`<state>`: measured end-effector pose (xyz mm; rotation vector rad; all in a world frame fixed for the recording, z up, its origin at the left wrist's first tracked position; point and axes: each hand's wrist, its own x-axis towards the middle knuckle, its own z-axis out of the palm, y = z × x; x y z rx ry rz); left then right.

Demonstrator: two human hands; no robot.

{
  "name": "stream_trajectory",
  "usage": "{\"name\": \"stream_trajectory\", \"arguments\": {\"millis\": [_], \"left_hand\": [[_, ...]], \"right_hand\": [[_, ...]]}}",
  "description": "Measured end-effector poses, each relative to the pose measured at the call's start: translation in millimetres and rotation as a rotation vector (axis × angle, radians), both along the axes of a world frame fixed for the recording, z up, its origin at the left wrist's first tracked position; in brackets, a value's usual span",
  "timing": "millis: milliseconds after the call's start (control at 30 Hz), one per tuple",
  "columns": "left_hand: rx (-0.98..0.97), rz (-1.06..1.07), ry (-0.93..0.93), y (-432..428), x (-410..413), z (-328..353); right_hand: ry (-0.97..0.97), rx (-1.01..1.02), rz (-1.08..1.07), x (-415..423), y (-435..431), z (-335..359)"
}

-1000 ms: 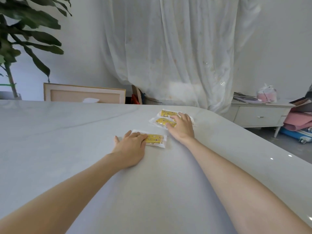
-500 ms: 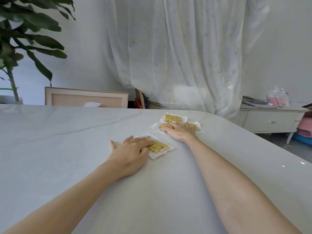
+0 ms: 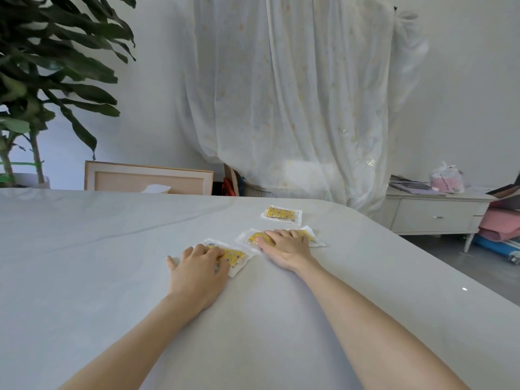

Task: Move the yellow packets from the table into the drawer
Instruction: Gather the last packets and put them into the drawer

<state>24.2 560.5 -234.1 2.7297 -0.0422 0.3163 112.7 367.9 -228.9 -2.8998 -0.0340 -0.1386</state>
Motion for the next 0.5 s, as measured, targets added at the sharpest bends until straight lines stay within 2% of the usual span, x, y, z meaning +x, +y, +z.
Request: {"name": "stream_trajectory", "arguments": {"millis": [100,167,200,267,367,500], "left_hand": [[-0.032,0.081,-0.058,8.2,-13.8,4.4],[-0.015,0.077,-0.118,9.9,-21.1,6.7],[0.005,0.048,-0.152,9.4,-23.5,8.2],[0.025,-0.025,-0.194,8.0,-28.7,9.2],[0.006,-0.107,-0.237,6.7,-27.9,9.5],[0.014,-0.172,-0.195,8.6,-13.4,8.4]], "right_hand": [[-0.277,0.237,-0.004,-25.0,4.7,6.9],[-0.513,0.289,-0.011,-34.7,4.7,12.1],[-0.562,0.309,-0.021,-36.0,3.2,15.0],[-0.487,0.326,-0.043,-32.5,0.1,19.9],[-0.286,0.202,-0.088,-9.7,-7.6,21.9],[-0.149,0.119,-0.124,28.8,-15.9,19.9]]}}
